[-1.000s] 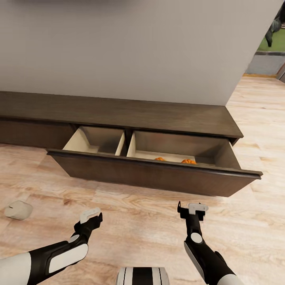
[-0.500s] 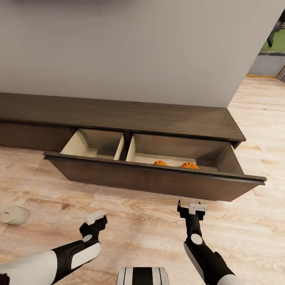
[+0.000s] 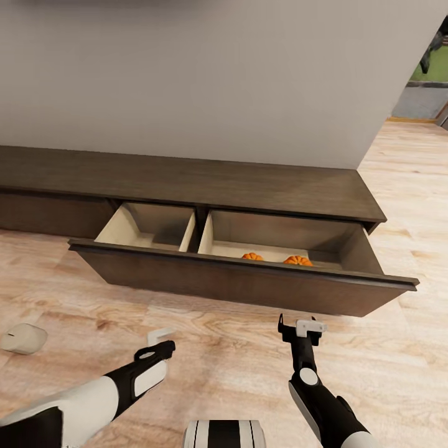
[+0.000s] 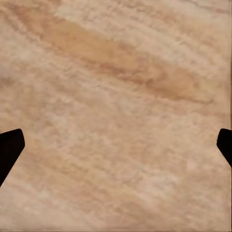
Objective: Place each of the two pumpkins and all three candles from the living room inside a cabinet in the living room (use any cabinet), then make sure every cabinet is closed, and position the cauldron so it is next to a table in the living room.
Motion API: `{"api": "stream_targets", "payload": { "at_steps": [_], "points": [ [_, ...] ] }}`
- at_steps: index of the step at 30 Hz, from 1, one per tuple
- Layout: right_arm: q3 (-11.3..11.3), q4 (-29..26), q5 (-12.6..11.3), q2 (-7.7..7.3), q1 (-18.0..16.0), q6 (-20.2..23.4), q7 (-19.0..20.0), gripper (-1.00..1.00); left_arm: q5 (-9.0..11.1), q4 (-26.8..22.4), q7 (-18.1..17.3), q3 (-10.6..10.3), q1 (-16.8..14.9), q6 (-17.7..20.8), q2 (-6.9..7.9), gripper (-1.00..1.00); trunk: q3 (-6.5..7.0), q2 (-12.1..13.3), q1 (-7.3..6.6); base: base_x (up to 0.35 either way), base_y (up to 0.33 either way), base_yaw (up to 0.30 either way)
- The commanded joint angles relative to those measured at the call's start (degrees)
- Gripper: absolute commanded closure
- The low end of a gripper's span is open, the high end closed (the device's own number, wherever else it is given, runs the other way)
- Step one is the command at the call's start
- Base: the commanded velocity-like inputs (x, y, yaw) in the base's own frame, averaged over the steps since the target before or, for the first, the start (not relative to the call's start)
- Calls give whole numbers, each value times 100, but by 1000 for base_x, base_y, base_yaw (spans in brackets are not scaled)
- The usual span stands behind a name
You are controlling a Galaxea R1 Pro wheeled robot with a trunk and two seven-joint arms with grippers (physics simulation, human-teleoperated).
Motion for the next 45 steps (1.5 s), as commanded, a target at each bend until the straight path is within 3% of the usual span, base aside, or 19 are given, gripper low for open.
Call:
{"api": "stream_targets", "payload": {
  "at_steps": [1,4,8,11,16,45],
  "points": [
    [26,5,-29,-3,-5,-36,-32,-100,63,-14,20,20,-13,-24,5,-100,-4,-2,-1,0,0,0],
    [28,6,-29,-3,-5,-101,-32,-100,61,-13,-5,402,-52,-3,-18,-100,-4,-2,-1,0,0,0],
    [31,31,-29,-5,-5,-129,-31,-100,44,-20,-15,599,-73,-72,-40,-100,-4,-2,-1,0,0,0],
    [34,38,-28,-5,-5,-134,-31,-100,32,-19,-12,600,-76,-630,-49,-100,-4,-2,-1,0,0,0],
    [40,40,-21,4,-5,-135,-31,-100,11,-17,-17,593,-77,-963,-52,-100,-4,-2,-1,117,0,0],
    [50,137,-20,6,-5,-135,-31,-100,-27,-24,-29,582,-77,-1060,-53,-100,-4,-2,-1,281,0,0]
  ]
}}
